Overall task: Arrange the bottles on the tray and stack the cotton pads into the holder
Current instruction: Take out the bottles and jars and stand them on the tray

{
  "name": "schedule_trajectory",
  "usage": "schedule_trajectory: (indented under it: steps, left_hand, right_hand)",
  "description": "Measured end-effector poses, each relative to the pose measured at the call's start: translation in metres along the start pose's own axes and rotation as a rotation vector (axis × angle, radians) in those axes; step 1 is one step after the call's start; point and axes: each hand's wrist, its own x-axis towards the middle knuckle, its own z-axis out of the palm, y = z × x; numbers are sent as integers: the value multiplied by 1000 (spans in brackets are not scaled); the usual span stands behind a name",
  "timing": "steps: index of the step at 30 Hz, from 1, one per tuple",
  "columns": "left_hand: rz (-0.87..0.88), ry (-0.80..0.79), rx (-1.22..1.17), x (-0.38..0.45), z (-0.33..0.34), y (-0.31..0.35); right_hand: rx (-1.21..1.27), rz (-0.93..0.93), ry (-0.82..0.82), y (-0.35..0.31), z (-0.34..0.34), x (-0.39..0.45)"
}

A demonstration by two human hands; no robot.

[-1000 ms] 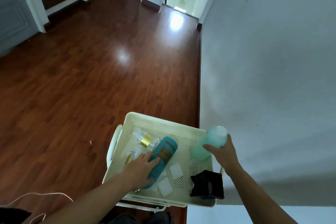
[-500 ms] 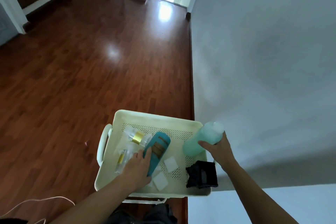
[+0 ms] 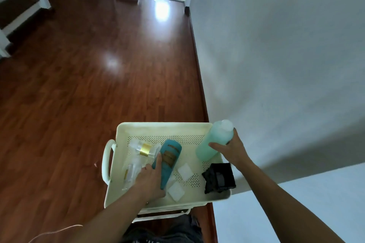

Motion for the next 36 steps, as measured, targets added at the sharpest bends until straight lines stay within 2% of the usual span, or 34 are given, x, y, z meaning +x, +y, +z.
schedule_trajectory:
  steps: [7,9,16,24,29,36]
  left_hand:
    - [58,12,-70,11,-57,19]
    - [78,19,-14,16,-80,31]
    - [111,192,180,20,-137,67]
    - [281,326,90,43,-147,90]
    - [305,322,20,53,-145,97]
    - [314,292,-115,53,-140,83]
  right_hand:
    - [-6,4,17,-2,-8,3]
    - [-2,22,24,-1,-11,5]
    - [-2,20,-6,-3,-5,-5]
    - [0,18,0,-11,3,-10]
    - [8,14,24,-11,3,-16]
    - [-119,-10,82,-13,2,-29]
